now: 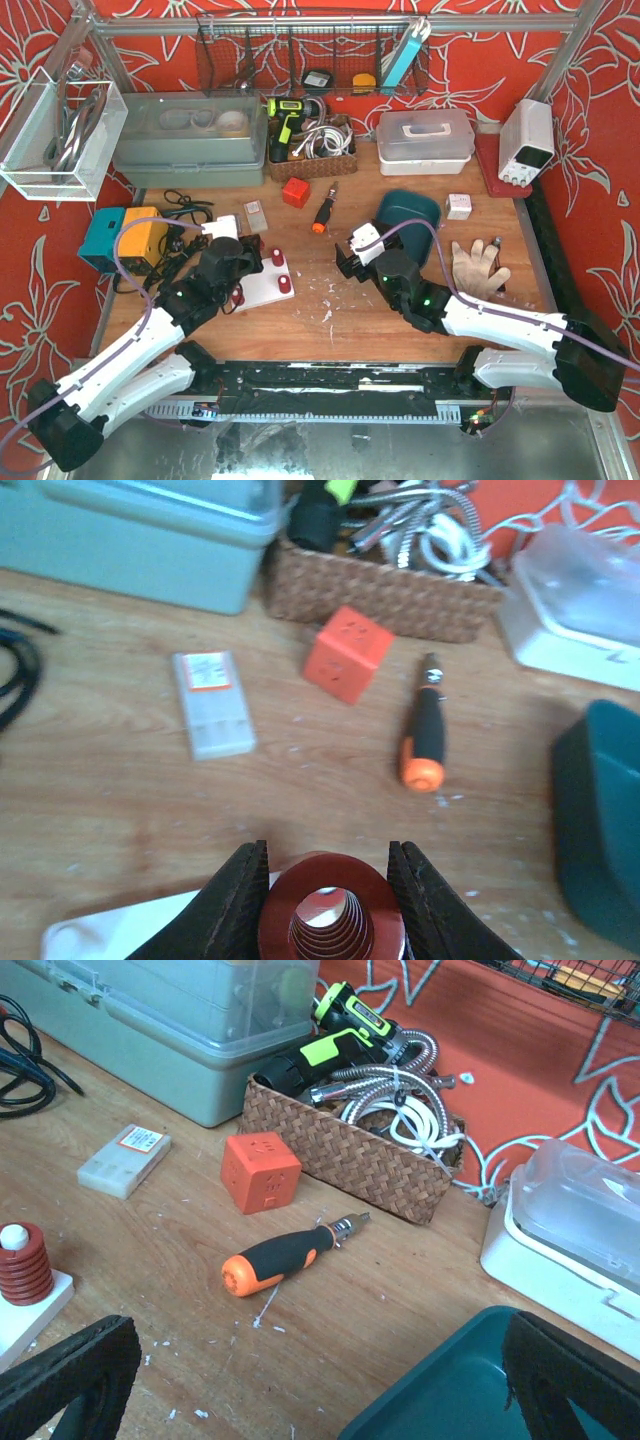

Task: Install the large spring

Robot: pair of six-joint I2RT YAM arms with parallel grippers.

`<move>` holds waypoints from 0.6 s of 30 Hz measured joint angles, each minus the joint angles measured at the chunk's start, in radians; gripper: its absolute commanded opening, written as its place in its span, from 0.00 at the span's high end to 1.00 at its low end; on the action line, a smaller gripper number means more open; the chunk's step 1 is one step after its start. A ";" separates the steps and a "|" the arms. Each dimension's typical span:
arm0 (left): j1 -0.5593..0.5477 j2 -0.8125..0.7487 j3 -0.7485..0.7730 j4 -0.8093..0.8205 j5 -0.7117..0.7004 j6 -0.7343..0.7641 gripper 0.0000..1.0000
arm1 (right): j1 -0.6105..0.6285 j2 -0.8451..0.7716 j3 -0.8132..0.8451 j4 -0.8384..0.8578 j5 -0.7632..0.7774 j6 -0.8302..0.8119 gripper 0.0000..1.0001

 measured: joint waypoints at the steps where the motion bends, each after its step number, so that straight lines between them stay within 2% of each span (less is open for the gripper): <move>1: 0.001 0.005 0.000 -0.018 -0.026 -0.003 1.00 | 0.000 0.002 0.000 -0.002 0.005 0.001 0.01; 6: 0.019 0.064 0.000 -0.087 -0.140 -0.043 1.00 | -0.002 0.006 0.000 -0.006 0.022 0.006 0.01; 18: 0.082 0.177 -0.001 -0.122 -0.260 -0.210 1.00 | -0.002 0.007 0.000 -0.007 0.023 0.007 0.01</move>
